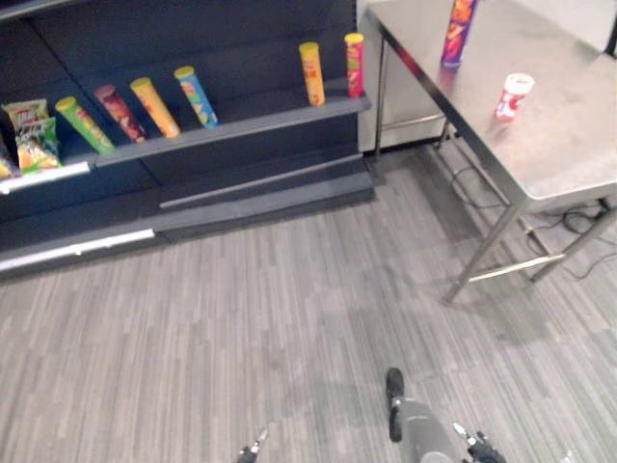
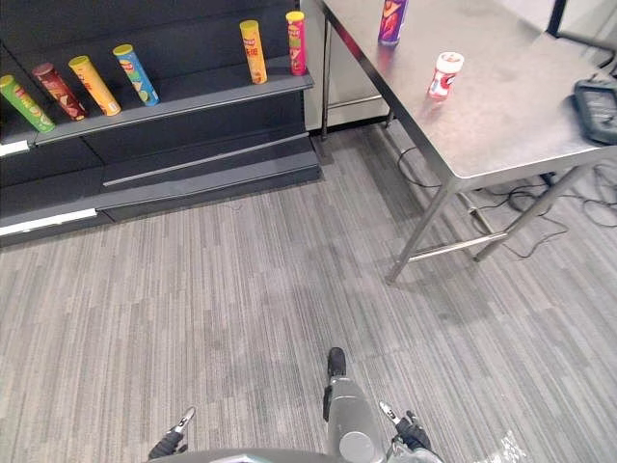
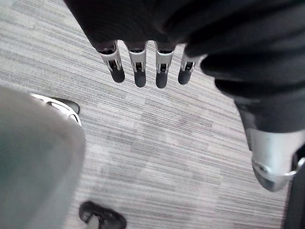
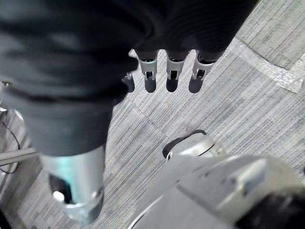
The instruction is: Put the gum and the chips on the shelf.
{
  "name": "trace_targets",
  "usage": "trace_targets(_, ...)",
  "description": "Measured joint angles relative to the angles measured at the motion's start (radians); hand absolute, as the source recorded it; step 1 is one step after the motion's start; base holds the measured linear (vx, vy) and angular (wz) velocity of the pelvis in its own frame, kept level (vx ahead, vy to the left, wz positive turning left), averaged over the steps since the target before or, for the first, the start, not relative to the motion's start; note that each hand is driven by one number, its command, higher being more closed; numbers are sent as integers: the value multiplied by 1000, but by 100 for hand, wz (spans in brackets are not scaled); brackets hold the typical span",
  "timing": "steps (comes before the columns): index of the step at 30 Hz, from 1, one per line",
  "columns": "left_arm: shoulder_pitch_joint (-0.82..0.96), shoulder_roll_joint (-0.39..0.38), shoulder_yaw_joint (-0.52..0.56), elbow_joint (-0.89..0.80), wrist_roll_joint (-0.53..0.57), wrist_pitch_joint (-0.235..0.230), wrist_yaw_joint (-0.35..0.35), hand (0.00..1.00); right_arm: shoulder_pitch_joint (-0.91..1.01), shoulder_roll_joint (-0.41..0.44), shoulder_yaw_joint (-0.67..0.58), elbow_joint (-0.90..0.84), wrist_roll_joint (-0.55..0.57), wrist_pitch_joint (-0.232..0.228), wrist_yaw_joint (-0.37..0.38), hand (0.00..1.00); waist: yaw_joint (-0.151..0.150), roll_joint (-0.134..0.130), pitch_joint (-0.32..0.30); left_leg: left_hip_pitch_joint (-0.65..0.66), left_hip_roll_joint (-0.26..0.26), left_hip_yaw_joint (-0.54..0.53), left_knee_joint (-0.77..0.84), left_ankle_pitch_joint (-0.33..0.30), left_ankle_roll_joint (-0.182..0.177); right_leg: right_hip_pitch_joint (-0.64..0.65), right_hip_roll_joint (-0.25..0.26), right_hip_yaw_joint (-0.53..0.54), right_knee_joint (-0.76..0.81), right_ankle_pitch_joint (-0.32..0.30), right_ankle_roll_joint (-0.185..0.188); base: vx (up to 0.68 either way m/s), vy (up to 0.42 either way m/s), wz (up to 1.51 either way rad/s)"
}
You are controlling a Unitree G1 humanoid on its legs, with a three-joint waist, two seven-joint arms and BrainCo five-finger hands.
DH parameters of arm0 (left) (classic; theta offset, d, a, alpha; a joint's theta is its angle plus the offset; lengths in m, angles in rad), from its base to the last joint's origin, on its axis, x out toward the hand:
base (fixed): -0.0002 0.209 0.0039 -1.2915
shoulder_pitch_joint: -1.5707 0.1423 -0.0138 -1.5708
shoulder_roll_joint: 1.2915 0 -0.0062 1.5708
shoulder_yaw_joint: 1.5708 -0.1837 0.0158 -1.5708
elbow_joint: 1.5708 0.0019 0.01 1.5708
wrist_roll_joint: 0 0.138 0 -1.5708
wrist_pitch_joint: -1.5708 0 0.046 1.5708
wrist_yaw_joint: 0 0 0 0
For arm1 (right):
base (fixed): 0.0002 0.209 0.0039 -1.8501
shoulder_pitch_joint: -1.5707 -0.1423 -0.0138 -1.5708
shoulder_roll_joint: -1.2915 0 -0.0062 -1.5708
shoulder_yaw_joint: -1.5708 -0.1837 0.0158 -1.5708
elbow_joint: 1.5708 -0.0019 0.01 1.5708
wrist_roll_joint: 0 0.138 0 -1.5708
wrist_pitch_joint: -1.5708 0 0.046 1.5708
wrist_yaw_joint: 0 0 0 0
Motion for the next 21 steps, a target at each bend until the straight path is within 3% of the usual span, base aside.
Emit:
trace_targets(4, -18, -28, 9, -11, 2, 1, -3, 0, 2, 1, 0, -1, 0, 0, -1, 0, -5, 4, -3, -28, 49, -58, 140, 93, -18, 41, 8, -42, 86, -121, -27, 457, -258, 27)
trace_targets(5, -28, -39, 22, -30, 3, 0, -4, 0, 11, 2, 2, -4, -1, 2, -1, 0, -4, 4, -4, -95, 81, -99, 314, 120, -47, 82, 8, -65, 86, -152, -34, 357, -195, 43)
trace_targets(6, -28, -37, 26, -53, 4, 1, -7, 0, 18, 1, 11, -10, 0, 2, -1, 0, -3, 1, -3, -186, 105, -151, 520, 192, -79, 122, 7, -77, 84, -176, -46, 345, -181, 37)
trace_targets(7, -28, -37, 28, -59, 2, 0, -6, 0, 20, -1, 16, -15, 0, 2, -1, 0, -1, -6, 0, -233, 115, -171, 620, 229, -94, 140, 6, -81, 83, -184, -53, 346, -136, 14)
trace_targets(9, -24, -34, 34, -74, -8, 1, -3, 0, 19, 1, 24, -42, 3, -1, -1, 0, 0, -5, 1, -377, 150, -142, 894, 209, -85, 225, 7, -81, 65, -225, -79, 322, -81, -3)
trace_targets(11, -22, -37, 34, -91, -10, -3, -2, 0, 22, -3, 41, -46, 9, -1, -2, 0, 18, -6, 1, -441, 150, -90, 938, 157, -58, 290, 4, -60, 40, -245, -74, 294, -9, -20)
trace_targets(13, -22, -37, 31, -97, -17, -13, -3, 0, 24, -5, 48, -45, 16, 0, -3, 0, 30, -9, 0, -502, 150, -41, 896, 111, -29, 339, -6, -46, 25, -262, -59, 335, 95, -24)
trace_targets(16, -19, -35, 22, -98, -50, -22, -3, 0, 17, 0, 52, -47, 19, 1, -3, 0, 34, -17, -2, -540, 129, 34, 589, 89, -8, 393, -45, -6, 9, -292, -19, 279, 200, -33)
trace_targets(19, -15, -34, 18, -96, -54, -29, 0, 0, 18, 3, 53, -50, 19, 0, -3, 0, 40, -20, -7, -527, 78, -10, 174, 169, -9, 417, -87, 56, 4, -333, 42, 293, 297, -49)
trace_targets(20, -13, -36, 18, -94, -54, -29, 0, 0, 18, 0, 53, -50, 19, 0, -3, 0, 44, -16, -11, -528, 79, -37, 119, 182, -19, 428, -91, 76, -2, -346, 63, 451, 495, -63)
trace_targets(21, -14, -35, 19, -92, -55, -29, -1, 0, 21, 2, 54, -44, 16, 0, -4, 0, 50, -24, -16, -524, 72, -42, 136, 250, -21, 445, -104, 100, -11, -359, 78, 438, 445, -59)
